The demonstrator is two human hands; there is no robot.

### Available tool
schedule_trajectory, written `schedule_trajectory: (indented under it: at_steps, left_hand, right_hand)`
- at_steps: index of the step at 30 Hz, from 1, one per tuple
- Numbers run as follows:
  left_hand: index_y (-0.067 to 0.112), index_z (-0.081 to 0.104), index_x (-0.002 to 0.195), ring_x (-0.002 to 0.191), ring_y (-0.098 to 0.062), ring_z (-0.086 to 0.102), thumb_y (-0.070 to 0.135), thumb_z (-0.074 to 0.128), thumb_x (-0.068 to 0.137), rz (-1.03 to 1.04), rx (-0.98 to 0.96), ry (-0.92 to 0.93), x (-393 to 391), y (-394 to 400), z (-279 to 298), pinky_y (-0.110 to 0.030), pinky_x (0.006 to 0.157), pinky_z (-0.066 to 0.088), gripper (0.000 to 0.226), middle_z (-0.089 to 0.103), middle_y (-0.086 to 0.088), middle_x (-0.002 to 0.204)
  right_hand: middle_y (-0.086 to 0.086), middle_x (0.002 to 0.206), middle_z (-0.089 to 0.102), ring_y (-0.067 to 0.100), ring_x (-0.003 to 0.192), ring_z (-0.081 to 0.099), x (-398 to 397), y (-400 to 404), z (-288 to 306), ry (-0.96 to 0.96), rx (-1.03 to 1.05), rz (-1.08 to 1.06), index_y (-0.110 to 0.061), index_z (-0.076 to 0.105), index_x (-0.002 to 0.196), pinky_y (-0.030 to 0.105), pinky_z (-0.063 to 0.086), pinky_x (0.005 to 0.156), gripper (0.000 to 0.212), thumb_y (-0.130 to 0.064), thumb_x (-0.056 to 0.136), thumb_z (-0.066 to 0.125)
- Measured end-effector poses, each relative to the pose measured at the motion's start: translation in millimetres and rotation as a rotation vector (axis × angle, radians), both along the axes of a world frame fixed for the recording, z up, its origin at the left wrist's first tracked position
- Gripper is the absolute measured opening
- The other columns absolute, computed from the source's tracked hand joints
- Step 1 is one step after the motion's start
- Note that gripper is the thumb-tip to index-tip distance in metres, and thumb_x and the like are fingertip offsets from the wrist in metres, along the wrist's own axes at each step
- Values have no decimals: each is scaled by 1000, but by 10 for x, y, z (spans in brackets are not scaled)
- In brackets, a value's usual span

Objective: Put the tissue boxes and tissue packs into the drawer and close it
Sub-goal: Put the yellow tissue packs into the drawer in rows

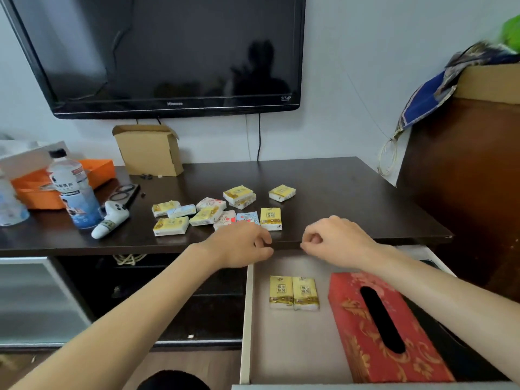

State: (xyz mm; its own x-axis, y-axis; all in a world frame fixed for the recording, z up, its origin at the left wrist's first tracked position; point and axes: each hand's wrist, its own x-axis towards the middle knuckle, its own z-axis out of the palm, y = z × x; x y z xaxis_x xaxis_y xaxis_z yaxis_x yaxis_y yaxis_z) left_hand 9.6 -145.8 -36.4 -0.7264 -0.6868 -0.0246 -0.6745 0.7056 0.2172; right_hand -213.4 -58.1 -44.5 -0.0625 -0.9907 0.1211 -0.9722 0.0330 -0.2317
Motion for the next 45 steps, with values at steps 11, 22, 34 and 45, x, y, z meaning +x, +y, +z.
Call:
schedule_trajectory:
  at_steps: [11, 22, 34, 45]
  left_hand:
    - [26, 70, 117, 98, -19, 66, 41, 56, 91, 239, -107, 145, 16, -980, 321, -42, 88, 55, 33, 70, 5, 114]
    - [20, 48, 141, 119, -25, 56, 38, 70, 87, 320, -93, 21, -260, -2202, 126, -43, 97, 50, 61, 56, -4, 136]
    - [24, 44, 143, 108, -21, 60, 36, 70, 85, 314, 14, 331, -277, -2001, 111, -34, 86, 53, 66, 60, -3, 132]
    - [50, 43, 136, 106, -17, 54, 47, 54, 78, 179, 295, 369, 0, -666, -37, -35, 82, 47, 59, 45, 1, 123]
  right_hand:
    - [-7, 106, 72, 20, 100, 66, -99, -1096, 237, -288, -13, -180, -32, 70, 98, 44, 56, 90, 9, -35, 91, 64]
    - [-2, 126, 67, 15, 108, 62, -186, -2027, 12, -249, 77, -54, -25, 65, 126, 39, 54, 95, 39, -42, 91, 70]
    - [-7, 152, 46, 13, 136, 44, -1, -1565, -116, -97, 140, 116, -31, 37, 155, 36, 44, 107, 95, -48, 74, 84]
    - [-10, 122, 51, 10, 107, 58, -268, -795, -119, -281, 39, 94, -30, 53, 131, 40, 54, 90, 70, -25, 70, 88]
